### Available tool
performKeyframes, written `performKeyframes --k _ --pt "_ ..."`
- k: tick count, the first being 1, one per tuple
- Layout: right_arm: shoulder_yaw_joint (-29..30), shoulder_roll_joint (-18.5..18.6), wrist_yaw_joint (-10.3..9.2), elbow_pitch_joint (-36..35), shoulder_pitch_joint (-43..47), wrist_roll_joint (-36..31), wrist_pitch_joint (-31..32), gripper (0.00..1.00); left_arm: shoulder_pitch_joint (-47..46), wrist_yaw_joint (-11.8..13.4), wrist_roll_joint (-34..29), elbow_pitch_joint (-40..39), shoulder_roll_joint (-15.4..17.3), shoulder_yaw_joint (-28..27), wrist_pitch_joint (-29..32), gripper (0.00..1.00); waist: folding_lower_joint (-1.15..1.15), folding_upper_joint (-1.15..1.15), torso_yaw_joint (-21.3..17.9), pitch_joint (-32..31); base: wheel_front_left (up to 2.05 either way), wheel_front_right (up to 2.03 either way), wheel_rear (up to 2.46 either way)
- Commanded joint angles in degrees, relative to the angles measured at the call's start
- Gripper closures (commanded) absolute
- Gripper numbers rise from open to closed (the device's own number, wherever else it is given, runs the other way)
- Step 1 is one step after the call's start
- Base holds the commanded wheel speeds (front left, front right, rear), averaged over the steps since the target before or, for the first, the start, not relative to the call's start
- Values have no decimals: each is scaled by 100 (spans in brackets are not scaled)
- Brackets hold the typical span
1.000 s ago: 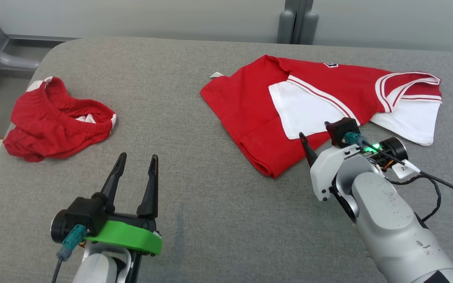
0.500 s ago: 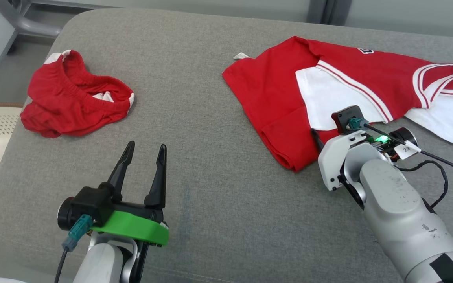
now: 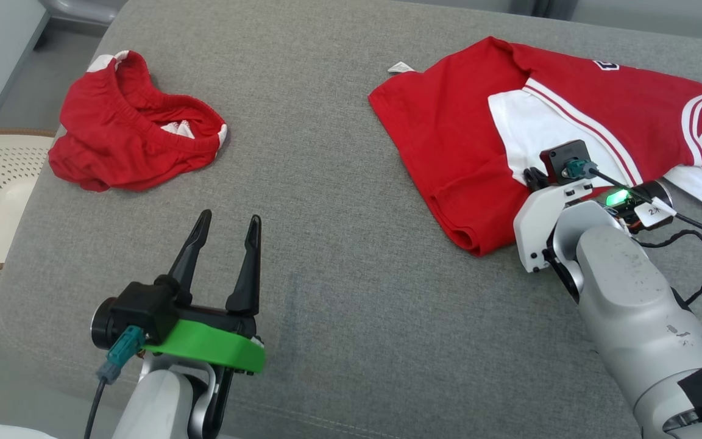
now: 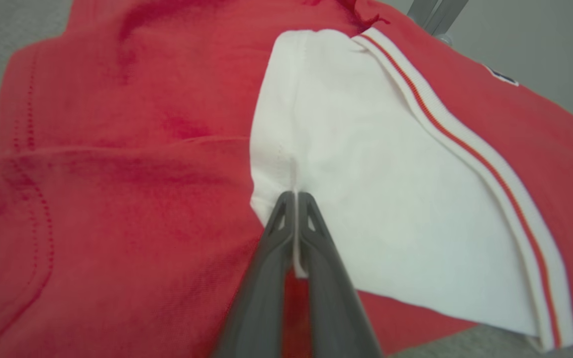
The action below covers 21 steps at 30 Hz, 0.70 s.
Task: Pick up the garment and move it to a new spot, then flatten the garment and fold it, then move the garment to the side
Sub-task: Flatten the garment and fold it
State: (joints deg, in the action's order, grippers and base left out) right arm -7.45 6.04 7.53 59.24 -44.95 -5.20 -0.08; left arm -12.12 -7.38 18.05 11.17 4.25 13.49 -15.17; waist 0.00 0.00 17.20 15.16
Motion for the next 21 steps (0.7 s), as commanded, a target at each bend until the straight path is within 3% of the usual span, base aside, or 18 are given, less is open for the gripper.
performKeyframes --k 1,14,21 --pt "33 -16 -8 103 52 -53 -27 100 -67 -11 1 -17 -14 -33 3 0 0 0 -21 -14 0 0 0" --pt "71 -187 -8 173 274 116 -532 100 52 -11 -46 30 9 -127 3 0 0 0 -361 -326 0 0 0" --pt "390 -72 -8 -350 948 106 -724 100 184 -11 -76 54 50 -188 3 0 0 0 -602 -590 0 0 0"
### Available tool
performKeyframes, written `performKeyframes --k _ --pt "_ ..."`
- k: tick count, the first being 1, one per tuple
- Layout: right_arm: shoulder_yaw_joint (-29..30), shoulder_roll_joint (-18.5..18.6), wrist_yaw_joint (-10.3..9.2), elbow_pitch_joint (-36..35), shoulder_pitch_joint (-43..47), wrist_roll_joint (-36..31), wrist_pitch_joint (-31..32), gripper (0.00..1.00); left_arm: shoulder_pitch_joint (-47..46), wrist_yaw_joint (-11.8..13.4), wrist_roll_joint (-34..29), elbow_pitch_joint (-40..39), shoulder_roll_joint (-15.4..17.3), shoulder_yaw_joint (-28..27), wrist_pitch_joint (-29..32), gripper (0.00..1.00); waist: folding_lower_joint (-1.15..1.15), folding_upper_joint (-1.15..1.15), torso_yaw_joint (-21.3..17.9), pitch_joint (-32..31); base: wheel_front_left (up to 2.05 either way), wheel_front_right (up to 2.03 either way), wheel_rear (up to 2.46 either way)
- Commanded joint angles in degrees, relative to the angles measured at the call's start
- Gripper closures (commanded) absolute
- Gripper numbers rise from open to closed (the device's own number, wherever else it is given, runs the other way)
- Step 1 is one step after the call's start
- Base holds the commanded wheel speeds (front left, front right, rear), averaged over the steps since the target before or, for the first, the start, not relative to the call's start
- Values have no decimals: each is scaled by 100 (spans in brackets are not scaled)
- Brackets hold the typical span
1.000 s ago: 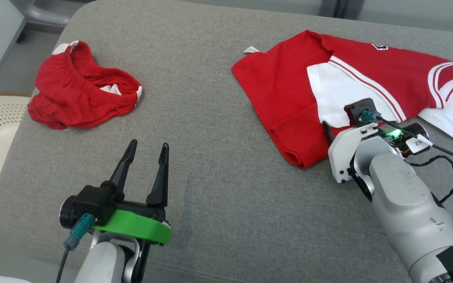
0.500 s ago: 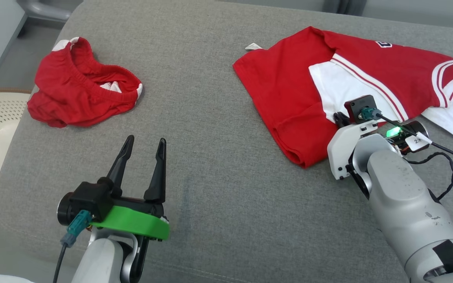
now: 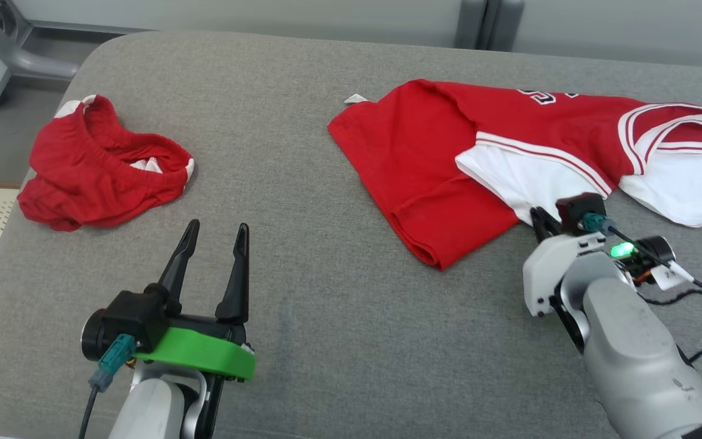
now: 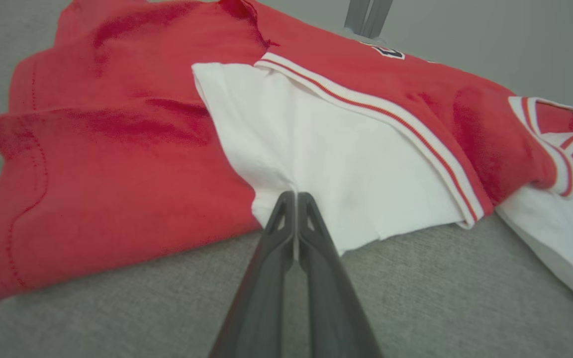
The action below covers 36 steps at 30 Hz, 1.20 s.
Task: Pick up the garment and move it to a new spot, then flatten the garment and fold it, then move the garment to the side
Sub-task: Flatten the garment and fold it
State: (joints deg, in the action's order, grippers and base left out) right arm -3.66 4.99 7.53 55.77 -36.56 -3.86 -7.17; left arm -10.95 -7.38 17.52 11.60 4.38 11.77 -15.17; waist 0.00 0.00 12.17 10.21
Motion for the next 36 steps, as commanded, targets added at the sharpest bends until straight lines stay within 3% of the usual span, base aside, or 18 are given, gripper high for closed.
performKeyframes --k 1,7,15,16,17,24,29,36 --pt "125 59 -8 -139 275 -66 41 100 93 -11 -26 7 40 -27 3 0 0 0 -139 -130 0 0 0" --pt "1015 196 -8 -1215 1324 -428 497 100 208 -11 -45 -8 79 -60 3 0 0 0 -362 -293 0 0 0" --pt "2147 -37 -8 -2860 2446 -819 1105 100 321 -11 -56 -20 100 -118 3 0 0 0 -668 -431 0 0 0" --pt "2215 -62 -8 -2963 2513 -838 1140 82 328 -11 -54 -16 101 -116 3 0 0 0 -692 -445 0 0 0" --pt "2295 -99 -8 -3052 2599 -810 1194 0 336 -11 -54 -9 102 -117 3 0 0 0 -712 -459 0 0 0" --pt "2267 -202 -8 -3713 2884 -362 924 0 413 -11 -61 19 109 -162 3 0 0 0 -843 -587 0 0 0" --pt "1784 -206 -8 -4162 3086 345 392 0 512 -11 -51 38 113 -206 3 0 0 0 -918 -677 0 0 0" --pt "896 -204 -8 -4549 3407 537 -394 0 643 -11 -34 75 97 -347 3 0 0 0 -1012 -770 0 0 0"
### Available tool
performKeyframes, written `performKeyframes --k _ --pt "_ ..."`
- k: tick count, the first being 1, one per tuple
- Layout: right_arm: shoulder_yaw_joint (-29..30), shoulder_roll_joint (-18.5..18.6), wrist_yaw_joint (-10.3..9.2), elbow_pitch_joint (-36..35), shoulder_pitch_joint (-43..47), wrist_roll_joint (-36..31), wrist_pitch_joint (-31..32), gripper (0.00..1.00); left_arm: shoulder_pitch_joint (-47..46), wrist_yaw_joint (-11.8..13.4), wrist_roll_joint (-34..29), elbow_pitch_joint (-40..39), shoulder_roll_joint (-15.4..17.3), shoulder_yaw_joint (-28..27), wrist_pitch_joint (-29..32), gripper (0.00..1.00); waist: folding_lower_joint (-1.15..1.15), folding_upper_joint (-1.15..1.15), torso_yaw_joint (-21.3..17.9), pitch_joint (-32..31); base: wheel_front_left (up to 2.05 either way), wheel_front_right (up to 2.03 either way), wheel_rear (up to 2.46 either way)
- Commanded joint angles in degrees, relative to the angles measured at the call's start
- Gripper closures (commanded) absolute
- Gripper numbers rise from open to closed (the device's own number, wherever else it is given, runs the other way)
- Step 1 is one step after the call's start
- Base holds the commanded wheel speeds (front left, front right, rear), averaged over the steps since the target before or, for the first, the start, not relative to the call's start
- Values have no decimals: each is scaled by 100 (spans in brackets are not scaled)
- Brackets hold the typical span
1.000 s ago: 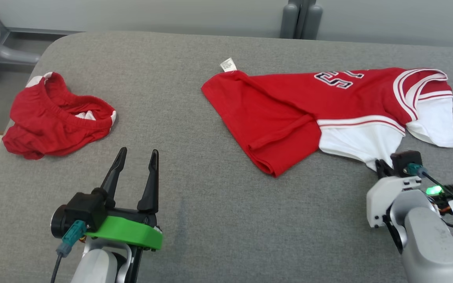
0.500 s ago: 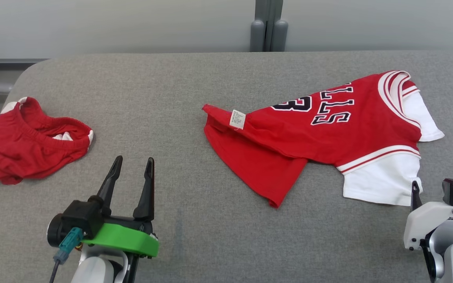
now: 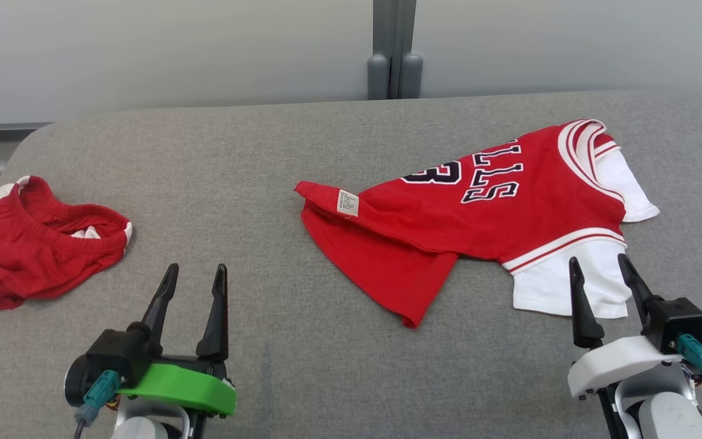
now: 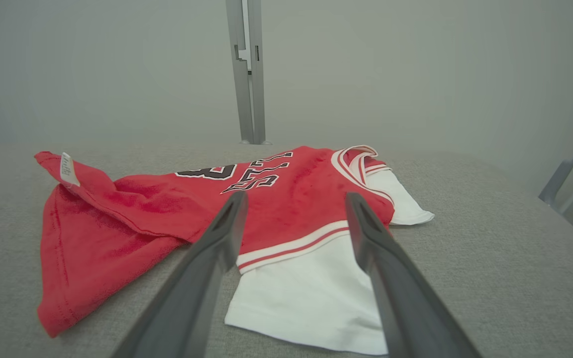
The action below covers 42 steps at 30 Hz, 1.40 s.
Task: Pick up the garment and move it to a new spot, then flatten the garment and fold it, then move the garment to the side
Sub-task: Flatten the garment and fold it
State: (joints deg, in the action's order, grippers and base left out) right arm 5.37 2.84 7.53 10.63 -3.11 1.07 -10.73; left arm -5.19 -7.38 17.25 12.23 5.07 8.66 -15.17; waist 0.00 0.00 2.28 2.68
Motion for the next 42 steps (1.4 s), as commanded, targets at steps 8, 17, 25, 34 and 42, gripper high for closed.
performKeyframes --k 8,17,25,34,42 --pt "-210 11 -8 -60 155 212 -48 0 23 -11 37 204 -18 -100 4 0 0 0 -112 23 0 0 0" --pt "-449 11 -8 -35 -128 348 -34 0 -1497 -11 578 1512 -22 324 546 0 0 0 -335 459 0 0 0" --pt "-820 10 -7 83 -391 406 -139 0 -2994 82 1038 2880 -133 212 1460 0 0 0 -813 945 0 0 0" --pt "-1104 9 -8 247 -645 518 -282 0 -3844 296 1444 3786 -159 50 2145 0 0 0 -1164 1257 0 0 0" --pt "-1130 8 -8 300 -710 552 -363 0 -4132 236 1671 4172 -167 0 2335 13 0 0 -1256 1334 0 0 0"
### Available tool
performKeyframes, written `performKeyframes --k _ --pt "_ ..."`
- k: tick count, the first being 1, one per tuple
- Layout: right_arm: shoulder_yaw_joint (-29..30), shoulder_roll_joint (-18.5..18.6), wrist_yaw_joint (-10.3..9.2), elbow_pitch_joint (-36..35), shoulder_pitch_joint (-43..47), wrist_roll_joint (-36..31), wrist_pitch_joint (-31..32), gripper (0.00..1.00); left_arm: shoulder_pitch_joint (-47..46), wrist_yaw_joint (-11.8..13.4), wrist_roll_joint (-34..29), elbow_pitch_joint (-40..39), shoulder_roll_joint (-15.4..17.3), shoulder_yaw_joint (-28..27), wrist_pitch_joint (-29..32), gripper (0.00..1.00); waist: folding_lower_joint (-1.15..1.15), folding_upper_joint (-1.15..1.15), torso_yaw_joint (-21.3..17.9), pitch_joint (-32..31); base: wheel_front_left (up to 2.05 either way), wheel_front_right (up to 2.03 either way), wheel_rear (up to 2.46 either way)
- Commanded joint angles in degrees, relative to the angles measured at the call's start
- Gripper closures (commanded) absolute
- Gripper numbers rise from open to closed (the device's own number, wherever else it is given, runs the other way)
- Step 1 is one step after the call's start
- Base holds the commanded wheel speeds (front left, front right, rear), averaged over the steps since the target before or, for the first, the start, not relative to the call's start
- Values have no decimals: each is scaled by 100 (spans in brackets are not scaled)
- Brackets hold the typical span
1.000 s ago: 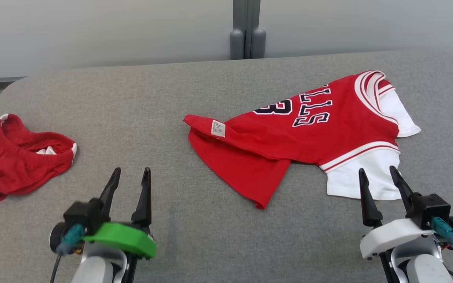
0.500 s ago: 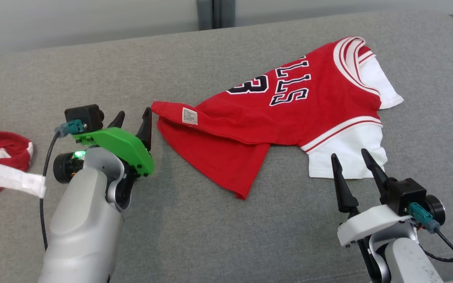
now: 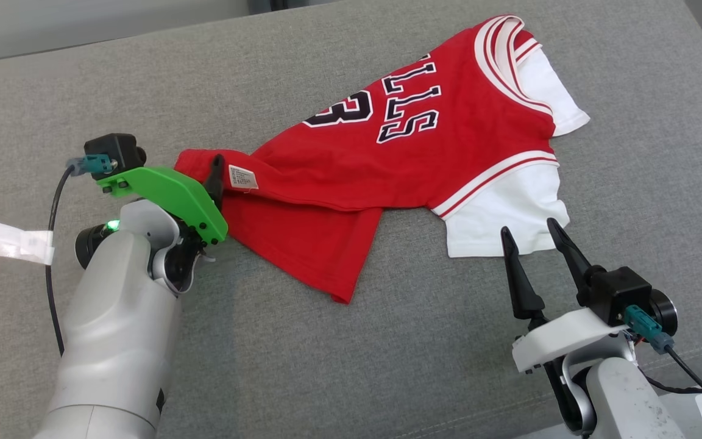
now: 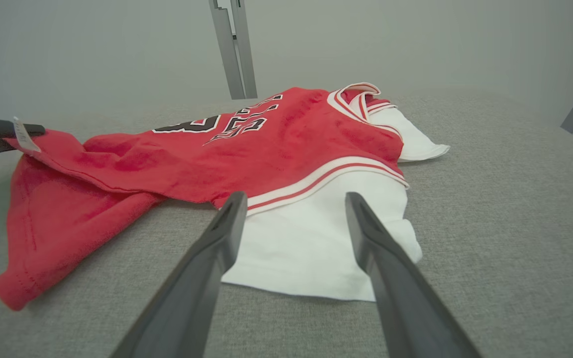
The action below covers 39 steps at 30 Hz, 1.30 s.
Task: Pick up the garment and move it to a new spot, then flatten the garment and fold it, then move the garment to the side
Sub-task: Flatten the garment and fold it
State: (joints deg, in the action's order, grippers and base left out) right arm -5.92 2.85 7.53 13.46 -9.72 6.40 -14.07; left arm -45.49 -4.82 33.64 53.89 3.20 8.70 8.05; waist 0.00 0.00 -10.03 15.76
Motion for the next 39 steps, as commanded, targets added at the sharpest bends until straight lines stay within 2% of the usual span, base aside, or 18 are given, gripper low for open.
performKeyframes --k 1,2,10,15,21,25,26,27,28,34,39 --pt "3 7 -8 16 -61 16 -38 0 -131 -37 14 39 17 36 10 58 0 0 -29 33 0 0 0" --pt "20 8 -8 18 -71 11 -41 0 -149 -62 -4 67 17 60 -1 100 0 0 -25 36 0 0 0" --pt "245 7 -8 -15 50 -127 -63 0 188 -222 66 -183 -11 377 -566 100 0 0 380 -163 0 0 0" --pt "344 9 -8 -66 202 -175 15 0 977 -274 334 -1191 -29 987 -717 100 0 0 739 -442 0 0 0" --pt "461 9 -8 -121 389 -191 99 0 2380 -266 660 -2852 -15 1866 -227 100 0 0 1034 -705 0 0 0" --pt "476 9 -8 -167 449 -156 136 0 3078 58 500 -3484 149 2135 105 100 0 0 1104 -781 0 0 0" --pt "456 9 -8 -177 451 -147 151 0 3220 161 459 -3586 203 2180 186 59 0 0 1105 -793 0 0 0" --pt "437 8 -7 -186 451 -139 158 0 3330 218 464 -3665 221 2198 231 27 0 0 1105 -804 0 0 0" --pt "427 9 -8 -196 455 -130 168 0 3427 272 484 -3725 242 2207 289 0 0 0 1102 -817 0 0 0" --pt "441 10 -8 -214 480 -110 185 0 3881 481 746 -4221 344 2221 724 0 0 0 1056 -874 0 0 0" --pt "454 9 -7 -249 496 -101 199 0 3776 689 784 -4790 536 1976 863 0 0 0 943 -879 0 0 0"
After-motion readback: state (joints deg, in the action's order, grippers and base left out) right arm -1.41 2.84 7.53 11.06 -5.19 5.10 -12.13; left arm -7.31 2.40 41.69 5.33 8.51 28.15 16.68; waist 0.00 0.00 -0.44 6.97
